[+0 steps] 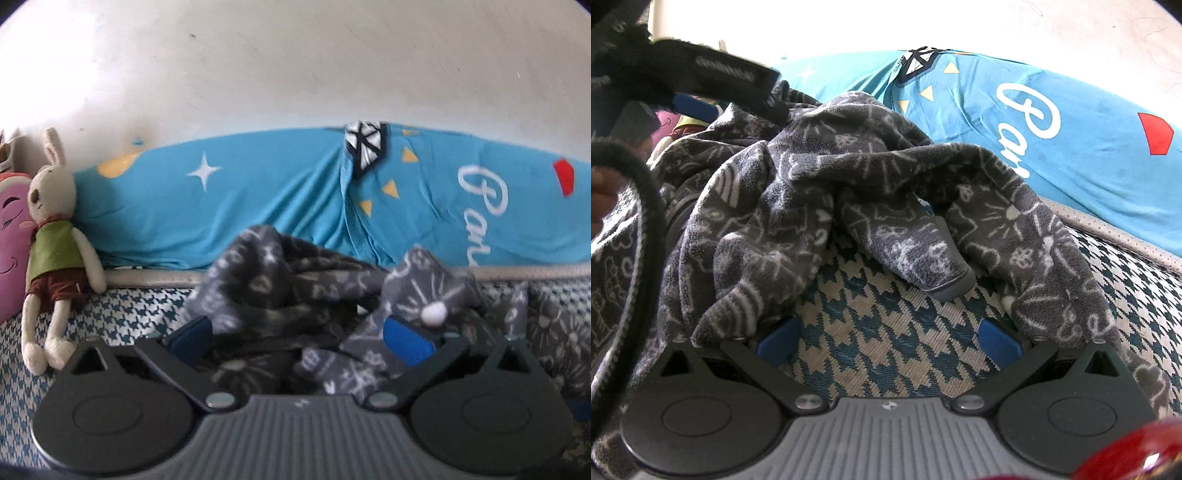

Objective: Fold clothes

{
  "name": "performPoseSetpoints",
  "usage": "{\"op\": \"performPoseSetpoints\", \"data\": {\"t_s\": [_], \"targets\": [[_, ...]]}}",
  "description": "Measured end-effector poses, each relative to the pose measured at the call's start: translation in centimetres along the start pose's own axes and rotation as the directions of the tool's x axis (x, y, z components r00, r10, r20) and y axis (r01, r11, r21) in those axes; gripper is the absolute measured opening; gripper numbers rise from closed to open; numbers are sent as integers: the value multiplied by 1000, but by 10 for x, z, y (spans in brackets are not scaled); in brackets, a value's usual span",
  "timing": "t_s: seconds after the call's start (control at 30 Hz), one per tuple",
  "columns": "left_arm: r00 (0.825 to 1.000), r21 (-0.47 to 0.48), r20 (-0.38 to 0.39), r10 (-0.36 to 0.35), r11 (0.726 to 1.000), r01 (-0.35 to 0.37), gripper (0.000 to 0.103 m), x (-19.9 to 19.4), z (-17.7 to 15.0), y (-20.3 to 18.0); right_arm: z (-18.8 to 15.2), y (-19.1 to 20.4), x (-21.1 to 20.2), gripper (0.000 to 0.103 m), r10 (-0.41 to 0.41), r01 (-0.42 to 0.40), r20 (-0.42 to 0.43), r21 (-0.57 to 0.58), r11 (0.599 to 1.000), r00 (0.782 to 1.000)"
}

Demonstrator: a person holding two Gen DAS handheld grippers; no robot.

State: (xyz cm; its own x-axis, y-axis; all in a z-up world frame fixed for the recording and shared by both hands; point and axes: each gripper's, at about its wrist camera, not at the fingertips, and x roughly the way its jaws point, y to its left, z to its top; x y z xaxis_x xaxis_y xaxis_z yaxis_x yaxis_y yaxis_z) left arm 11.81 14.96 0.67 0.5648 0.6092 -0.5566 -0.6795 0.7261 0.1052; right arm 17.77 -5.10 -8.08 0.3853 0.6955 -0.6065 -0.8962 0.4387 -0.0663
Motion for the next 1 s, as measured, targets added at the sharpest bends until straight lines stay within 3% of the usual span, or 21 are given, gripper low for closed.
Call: {"op": "performPoseSetpoints", "data": {"t_s": [0.2, 0.33, 0.47, 0.53, 0.7, 0.83, 1.0], "targets": [[998, 11, -24, 61, 998, -60, 101, 14, -7, 1, 0, 0, 0, 103, 0, 0, 0, 0, 1000, 1000], [992, -24, -57, 111, 993, -112, 75, 22, -8, 13, -1, -1, -1, 103, 0, 0, 0, 0, 1000, 1000], [987, -61, -64, 147, 987, -151, 61, 23, -7, 29, -1, -3, -1, 103, 1, -1, 0, 0, 1000, 1000], [980, -58, -47, 193, 979, -196, 60, 21, -5, 34, -1, -3, -1, 103, 2, -2, 0, 0, 1000, 1000], [951, -173, -102, 291, 936, -305, 60, 26, -2, 74, -1, -5, -1, 103, 3, -3, 1, 0, 1000, 1000], [899, -241, -143, 414, 867, -437, 58, 25, -3, 111, -1, -6, -2, 103, 3, -3, 1, 0, 1000, 1000], [911, -339, -148, 385, 845, -413, 66, -4, -2, 143, -2, -8, -2, 103, 4, -4, 1, 0, 1000, 1000]]}}
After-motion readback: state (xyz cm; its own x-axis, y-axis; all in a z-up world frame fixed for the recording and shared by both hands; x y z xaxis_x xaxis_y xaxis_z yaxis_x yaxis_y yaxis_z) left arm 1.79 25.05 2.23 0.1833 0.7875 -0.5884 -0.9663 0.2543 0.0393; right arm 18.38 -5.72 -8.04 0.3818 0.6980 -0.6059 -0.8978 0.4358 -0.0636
